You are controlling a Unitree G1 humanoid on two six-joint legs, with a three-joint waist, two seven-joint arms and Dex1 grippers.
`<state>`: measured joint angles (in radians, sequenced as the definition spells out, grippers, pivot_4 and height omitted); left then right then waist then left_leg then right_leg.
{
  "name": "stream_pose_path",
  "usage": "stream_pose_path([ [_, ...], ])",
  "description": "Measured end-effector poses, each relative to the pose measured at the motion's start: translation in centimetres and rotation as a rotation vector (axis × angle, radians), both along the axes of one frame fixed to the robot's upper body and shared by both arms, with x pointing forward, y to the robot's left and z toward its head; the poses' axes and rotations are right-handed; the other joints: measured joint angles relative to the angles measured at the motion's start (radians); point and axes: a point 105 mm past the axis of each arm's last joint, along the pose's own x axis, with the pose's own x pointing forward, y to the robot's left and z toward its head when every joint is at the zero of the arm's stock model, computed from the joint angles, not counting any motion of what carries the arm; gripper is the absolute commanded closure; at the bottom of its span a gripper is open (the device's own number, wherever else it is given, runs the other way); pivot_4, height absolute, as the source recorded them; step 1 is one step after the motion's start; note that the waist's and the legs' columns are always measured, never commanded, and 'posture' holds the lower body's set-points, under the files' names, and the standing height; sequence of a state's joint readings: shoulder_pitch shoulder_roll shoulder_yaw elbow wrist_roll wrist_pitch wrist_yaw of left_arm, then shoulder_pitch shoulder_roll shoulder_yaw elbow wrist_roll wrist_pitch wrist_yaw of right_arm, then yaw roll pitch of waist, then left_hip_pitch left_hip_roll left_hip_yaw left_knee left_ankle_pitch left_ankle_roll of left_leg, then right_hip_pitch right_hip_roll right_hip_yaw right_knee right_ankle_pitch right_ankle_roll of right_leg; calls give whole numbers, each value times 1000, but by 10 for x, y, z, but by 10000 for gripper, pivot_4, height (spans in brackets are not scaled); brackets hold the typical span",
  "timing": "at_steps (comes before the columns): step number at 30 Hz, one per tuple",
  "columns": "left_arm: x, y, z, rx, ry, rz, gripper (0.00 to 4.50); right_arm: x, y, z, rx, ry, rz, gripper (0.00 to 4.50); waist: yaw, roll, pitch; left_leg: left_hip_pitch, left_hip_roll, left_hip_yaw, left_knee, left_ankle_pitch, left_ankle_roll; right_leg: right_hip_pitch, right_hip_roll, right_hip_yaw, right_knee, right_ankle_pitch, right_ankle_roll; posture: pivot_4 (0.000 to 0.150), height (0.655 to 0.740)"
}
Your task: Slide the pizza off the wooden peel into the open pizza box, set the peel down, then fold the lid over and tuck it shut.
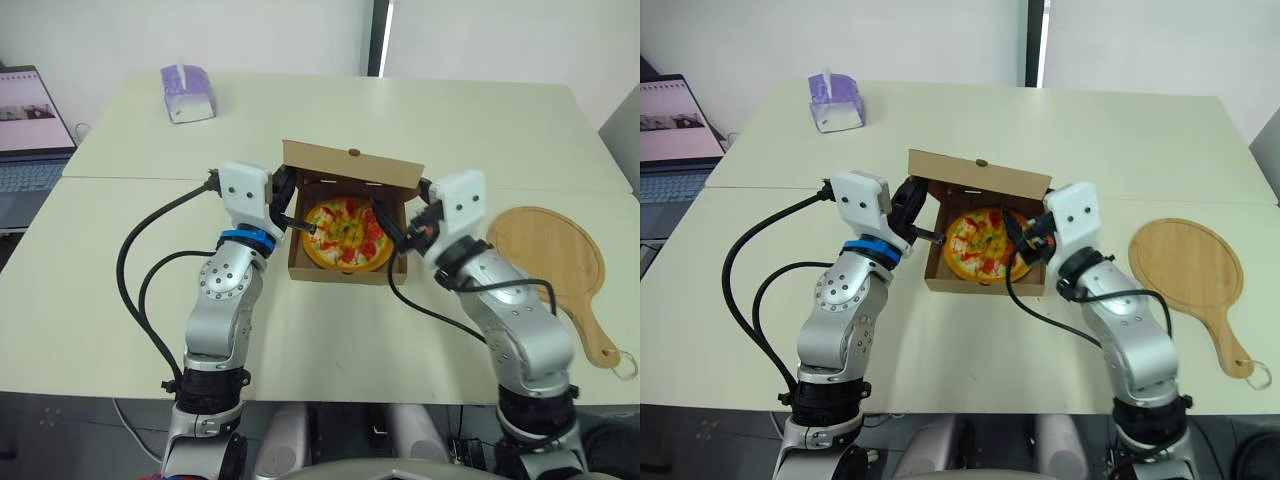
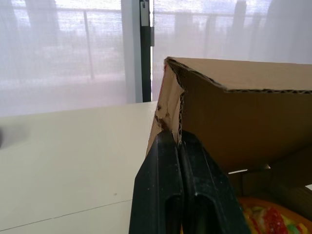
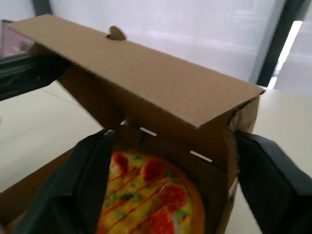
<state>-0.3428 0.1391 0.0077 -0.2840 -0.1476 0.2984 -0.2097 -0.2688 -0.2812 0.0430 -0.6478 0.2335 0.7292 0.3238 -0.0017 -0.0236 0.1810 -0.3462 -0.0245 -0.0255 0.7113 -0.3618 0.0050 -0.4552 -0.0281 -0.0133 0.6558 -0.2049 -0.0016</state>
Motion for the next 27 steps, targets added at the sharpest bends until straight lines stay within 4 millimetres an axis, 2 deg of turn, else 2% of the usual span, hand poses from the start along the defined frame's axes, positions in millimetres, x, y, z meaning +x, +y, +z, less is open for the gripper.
stream_pose_path([
  [3,0,2,-1,6,2,4,45000,-10,-15,-8,-65,49,92,290,2,0,0,1,0,0,0,-1,2,1,0,0,-1,0,0,1500,7400],
  [5,0,3,-1,9,1,5,45000,-19,-21,-13,-159,84,225,290,2,0,0,1,1,0,0,-1,2,3,2,0,-2,0,0,1500,7400],
  [7,-1,4,-2,9,2,8,45000,-18,-34,-12,-222,95,300,290,0,0,0,4,3,0,0,-1,2,7,4,0,-7,0,0,1500,7400],
  [8,-1,4,-3,9,4,8,45000,-15,-41,-10,-238,97,312,1937,-1,0,0,5,3,0,0,-1,2,8,5,0,-7,0,0,1500,7400],
  [10,-1,5,-4,9,7,10,45000,-4,-52,-1,-273,85,351,6421,-1,0,0,10,4,0,-1,-2,3,13,5,0,-9,0,0,1500,7400],
  [12,-1,6,-5,9,7,14,45000,6,-59,10,-292,49,361,13290,1,0,0,13,4,0,-2,-2,4,16,5,0,-9,0,0,1500,7400],
  [16,-2,5,-6,6,5,11,45000,56,-79,52,-219,-49,242,28092,-2,0,0,15,3,3,-2,-2,4,16,4,3,-9,1,2,1500,7400],
  [17,-2,4,-6,6,4,8,45000,62,-81,61,-204,-69,224,31290,0,0,0,15,3,2,-2,-2,4,16,4,2,-9,1,1,1500,7400],
  [20,-2,3,-5,5,-1,6,45000,85,-67,83,-92,-81,254,43087,1,0,0,14,4,2,-3,0,0,14,4,2,-9,2,1,1500,7400],
  [21,-2,3,-5,5,-3,8,45000,89,-62,86,-79,-73,276,44899,1,0,0,14,4,2,-4,0,0,14,4,2,-9,2,1,1500,7400],
  [24,-2,4,-5,5,-8,8,45000,95,-47,83,-60,-2,362,44899,3,0,0,13,4,2,-4,0,0,14,3,2,-11,2,1,1500,7400],
  [27,-2,4,-5,3,-9,8,45000,91,-34,65,-57,102,460,44899,8,0,0,11,3,2,-4,-1,1,13,1,1,-12,2,1,1500,7400],
])
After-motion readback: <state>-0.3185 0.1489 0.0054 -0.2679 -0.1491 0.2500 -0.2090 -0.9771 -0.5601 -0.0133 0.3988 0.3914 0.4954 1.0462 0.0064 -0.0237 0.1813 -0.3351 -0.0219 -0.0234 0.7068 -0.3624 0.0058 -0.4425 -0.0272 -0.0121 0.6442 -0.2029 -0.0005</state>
